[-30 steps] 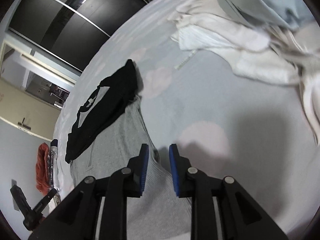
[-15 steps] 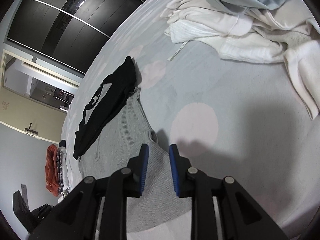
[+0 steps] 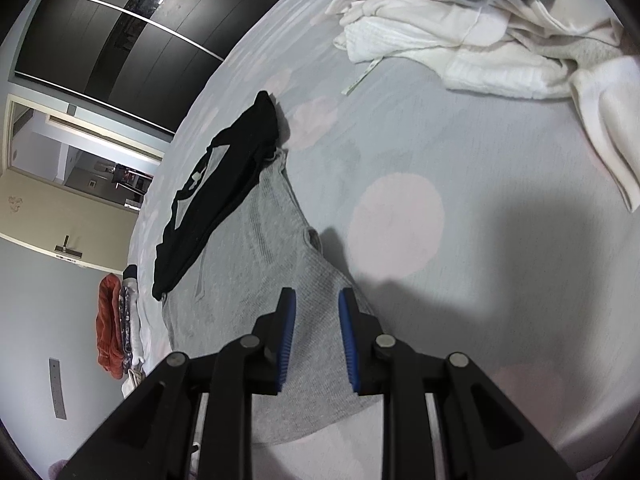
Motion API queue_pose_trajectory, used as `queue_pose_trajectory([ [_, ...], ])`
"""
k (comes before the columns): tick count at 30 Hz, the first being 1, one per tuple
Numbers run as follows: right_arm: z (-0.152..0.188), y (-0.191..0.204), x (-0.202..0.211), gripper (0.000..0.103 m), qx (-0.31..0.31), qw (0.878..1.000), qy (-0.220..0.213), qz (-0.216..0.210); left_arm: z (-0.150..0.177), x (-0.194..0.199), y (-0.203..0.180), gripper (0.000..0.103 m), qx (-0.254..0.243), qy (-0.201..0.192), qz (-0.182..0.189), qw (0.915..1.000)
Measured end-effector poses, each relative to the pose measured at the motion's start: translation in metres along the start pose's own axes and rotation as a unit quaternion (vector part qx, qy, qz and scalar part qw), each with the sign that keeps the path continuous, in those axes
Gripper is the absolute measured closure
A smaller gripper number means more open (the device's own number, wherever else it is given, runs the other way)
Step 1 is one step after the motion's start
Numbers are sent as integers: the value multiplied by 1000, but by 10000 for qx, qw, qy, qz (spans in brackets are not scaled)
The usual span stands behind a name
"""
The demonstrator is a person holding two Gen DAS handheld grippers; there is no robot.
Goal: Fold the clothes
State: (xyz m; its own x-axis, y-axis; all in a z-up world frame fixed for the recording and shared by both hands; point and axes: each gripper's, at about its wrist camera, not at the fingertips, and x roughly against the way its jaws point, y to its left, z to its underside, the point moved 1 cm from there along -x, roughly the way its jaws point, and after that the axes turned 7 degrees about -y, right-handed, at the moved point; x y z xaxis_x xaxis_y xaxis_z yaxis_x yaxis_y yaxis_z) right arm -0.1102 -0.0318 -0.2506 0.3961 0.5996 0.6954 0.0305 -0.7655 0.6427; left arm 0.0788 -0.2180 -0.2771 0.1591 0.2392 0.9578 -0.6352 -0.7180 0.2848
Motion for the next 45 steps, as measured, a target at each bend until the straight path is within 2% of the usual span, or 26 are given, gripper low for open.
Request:
queue_pose_trajectory([
  [8, 2, 1, -1, 81, 22, 10000, 54, -53, 5, -20, 2, 60, 203, 216, 62, 9995],
  [14, 4, 5, -3, 81, 101, 9999, 115, -72, 9, -21, 14, 60, 597, 147, -59, 9981],
  [19, 4, 8, -2, 81, 198, 9997, 120, -82, 15, -40, 20, 60, 796, 487, -299, 9952],
  [21, 6, 11, -3, 81, 295, 9994, 140, -64, 15, -42, 20, 61, 816, 493, -323, 9949],
  [23, 7, 14, -4, 81, 374, 9992, 162, -53, 17, -41, 19, 68, 822, 462, -333, 9950],
  [27, 9, 18, -4, 81, 518, 9985, 170, -60, 21, -37, 26, 90, 1033, 418, -466, 9927],
  [29, 9, 21, -3, 81, 602, 9980, 167, -36, 25, -33, 34, 93, 1271, 328, -530, 9899],
  [33, 14, 32, -2, 81, 999, 9949, 125, 86, 32, -21, 51, 94, 1812, 25, -548, 9819],
  [37, 24, 52, -2, 81, 1617, 9867, 124, 103, 41, -13, 74, 94, 2398, -168, -575, 9690],
  [39, 28, 63, 0, 81, 1936, 9810, 56, 119, 39, -9, 89, 94, 2719, -361, -493, 9604],
  [42, 30, 75, 12, 81, 2284, 9730, -291, 183, 27, 0, 112, 94, 3213, -721, -328, 9437],
  [45, 31, 90, 21, 81, 2647, 9628, -517, 188, 23, -2, 111, 94, 3589, -941, -177, 9285],
])
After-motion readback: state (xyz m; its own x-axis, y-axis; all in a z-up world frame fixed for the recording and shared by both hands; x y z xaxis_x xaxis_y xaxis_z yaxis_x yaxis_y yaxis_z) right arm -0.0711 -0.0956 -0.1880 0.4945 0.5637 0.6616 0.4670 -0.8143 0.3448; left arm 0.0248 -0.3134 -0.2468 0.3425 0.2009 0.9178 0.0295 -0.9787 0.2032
